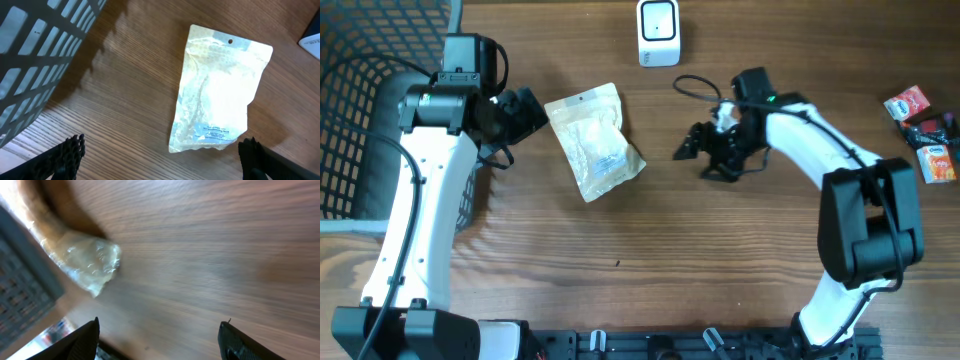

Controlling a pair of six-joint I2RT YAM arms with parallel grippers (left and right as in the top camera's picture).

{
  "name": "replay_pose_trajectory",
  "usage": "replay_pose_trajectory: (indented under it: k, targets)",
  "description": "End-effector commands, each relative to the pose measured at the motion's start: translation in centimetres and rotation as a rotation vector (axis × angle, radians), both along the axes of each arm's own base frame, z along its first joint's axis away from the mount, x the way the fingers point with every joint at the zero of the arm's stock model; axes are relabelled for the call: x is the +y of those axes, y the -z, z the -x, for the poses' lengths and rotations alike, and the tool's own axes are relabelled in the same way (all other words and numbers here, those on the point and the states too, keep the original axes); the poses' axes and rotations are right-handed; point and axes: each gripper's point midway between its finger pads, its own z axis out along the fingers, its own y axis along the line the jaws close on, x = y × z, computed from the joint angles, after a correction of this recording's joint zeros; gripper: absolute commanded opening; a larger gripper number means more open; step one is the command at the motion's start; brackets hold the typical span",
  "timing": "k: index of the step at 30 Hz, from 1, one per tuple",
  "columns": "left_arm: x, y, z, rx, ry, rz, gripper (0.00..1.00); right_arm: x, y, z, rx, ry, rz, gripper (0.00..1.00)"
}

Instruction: Scan the item barcode

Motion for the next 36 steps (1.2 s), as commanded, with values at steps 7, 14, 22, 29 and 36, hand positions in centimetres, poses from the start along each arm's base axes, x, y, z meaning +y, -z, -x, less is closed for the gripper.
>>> replay_pose_trajectory:
  k: [7,14,22,29,36]
  targets:
    - [0.4,0.1,-0.1,0.002,-0.026,-0.010,1.00,7.6,-7.0,-6.6,-0.552,-0.314,0.064,0.90]
    - [0.4,0.1,-0.1,0.002,-0.026,-0.010,1.00,16.4,-4.9,-6.8,-0.752,-0.405,0.118,0.98]
    - [0.4,0.1,-0.1,0.002,-0.026,-0.010,1.00,16.9,0.7,-6.1,-0.639,-0.422,0.118,1.00]
    - [0.4,0.1,-0.1,0.002,-0.026,-0.010,1.00,17.0,4.6,-4.6,-0.493,-0.389,0.093,0.80]
    - [0.4,0.1,-0.1,0.002,-0.026,-0.010,1.00,16.5,4.1,-5.3,-0.460,-0.308,0.091,0.18]
